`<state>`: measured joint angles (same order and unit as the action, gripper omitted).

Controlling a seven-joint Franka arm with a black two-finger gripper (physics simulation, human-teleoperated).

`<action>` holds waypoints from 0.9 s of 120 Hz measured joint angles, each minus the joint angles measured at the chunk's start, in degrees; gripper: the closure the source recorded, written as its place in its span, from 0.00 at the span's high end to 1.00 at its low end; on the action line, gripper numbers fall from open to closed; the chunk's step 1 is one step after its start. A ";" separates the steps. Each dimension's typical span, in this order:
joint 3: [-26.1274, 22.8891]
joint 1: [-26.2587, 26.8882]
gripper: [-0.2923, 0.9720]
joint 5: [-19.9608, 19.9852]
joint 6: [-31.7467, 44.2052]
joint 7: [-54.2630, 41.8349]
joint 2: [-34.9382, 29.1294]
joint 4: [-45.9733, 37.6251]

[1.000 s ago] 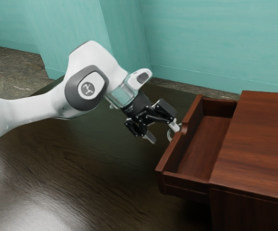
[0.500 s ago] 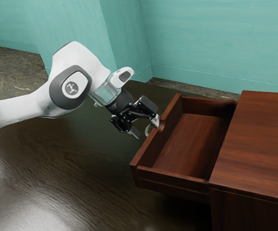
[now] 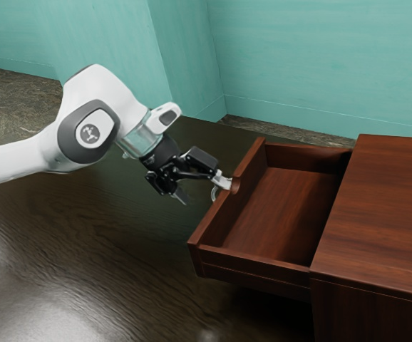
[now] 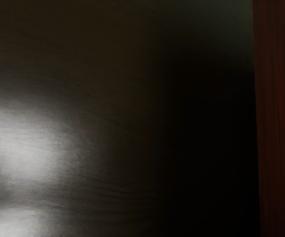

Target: Pull the drawer handle with one arm to open the drawer

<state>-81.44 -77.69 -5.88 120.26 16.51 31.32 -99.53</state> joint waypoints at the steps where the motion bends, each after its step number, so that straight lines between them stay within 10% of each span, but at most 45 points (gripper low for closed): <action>1: -0.02 -0.07 0.76 -0.02 -0.01 -0.01 0.02 0.02; 61: -15.35 -11.07 0.77 2.09 -0.72 -0.30 -1.86 0.87; 108: -28.75 -23.73 0.77 -9.58 -17.32 -5.03 -15.50 6.47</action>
<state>-110.19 -101.42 -15.46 102.94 11.48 15.82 -93.06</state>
